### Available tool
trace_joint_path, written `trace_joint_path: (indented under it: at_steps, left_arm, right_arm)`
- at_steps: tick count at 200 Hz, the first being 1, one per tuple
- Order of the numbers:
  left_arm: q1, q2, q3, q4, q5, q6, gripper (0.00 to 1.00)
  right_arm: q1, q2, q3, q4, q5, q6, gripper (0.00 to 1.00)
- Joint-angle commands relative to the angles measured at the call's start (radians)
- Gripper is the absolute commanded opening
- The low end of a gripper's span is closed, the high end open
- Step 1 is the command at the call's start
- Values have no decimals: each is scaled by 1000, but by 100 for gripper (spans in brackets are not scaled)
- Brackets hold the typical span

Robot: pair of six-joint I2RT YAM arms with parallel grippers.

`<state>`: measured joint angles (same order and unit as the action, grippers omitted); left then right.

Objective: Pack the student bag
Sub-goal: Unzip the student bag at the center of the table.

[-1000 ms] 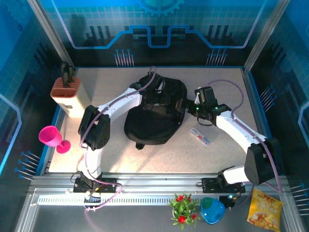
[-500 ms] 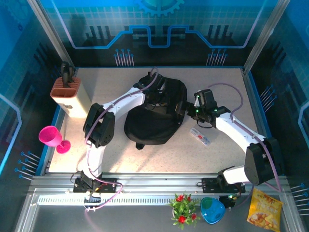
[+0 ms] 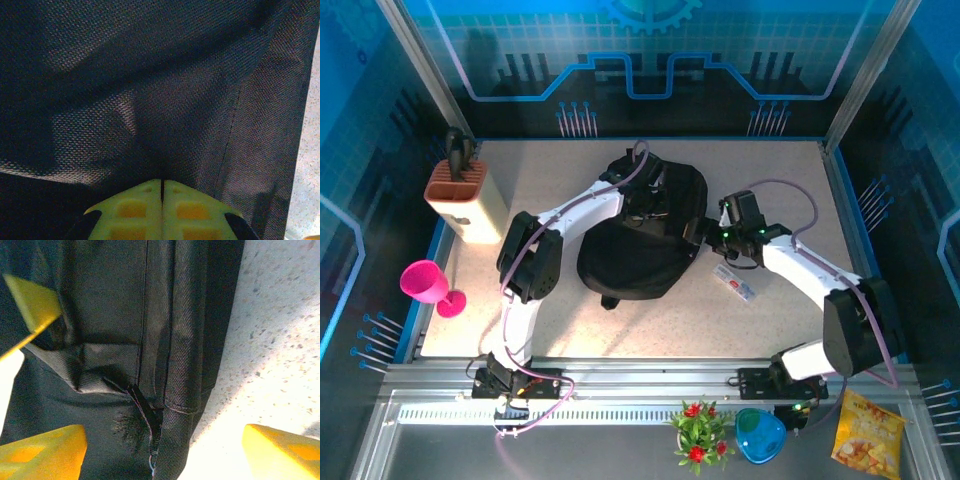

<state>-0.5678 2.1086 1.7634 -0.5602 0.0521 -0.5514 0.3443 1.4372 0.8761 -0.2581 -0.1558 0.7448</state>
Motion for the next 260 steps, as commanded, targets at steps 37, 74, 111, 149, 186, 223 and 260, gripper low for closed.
trace_joint_path:
  at_steps: [37,74,111,149,186,223,260]
  left_arm:
    - [0,-113,-88,41,-8,-3,0]
    - [21,-149,-137,58,-9,-17,0]
    - [59,-190,-206,86,-24,-31,0]
    - [117,-242,-289,95,-44,-31,0]
    - [181,-310,-373,101,-78,-28,0]
    - [242,-396,-479,93,-132,-20,0]
    - [269,-491,-604,78,-259,-19,0]
  right_arm:
    - [75,121,45,16,-50,-4,73]
    - [105,173,58,13,-49,-6,55]
    - [107,200,65,-13,-12,-11,41]
    - [107,197,83,-69,76,-46,34]
    - [106,212,117,-115,137,-82,31]
    - [98,237,165,-154,201,-129,28]
    - [85,285,236,-148,266,-194,27]
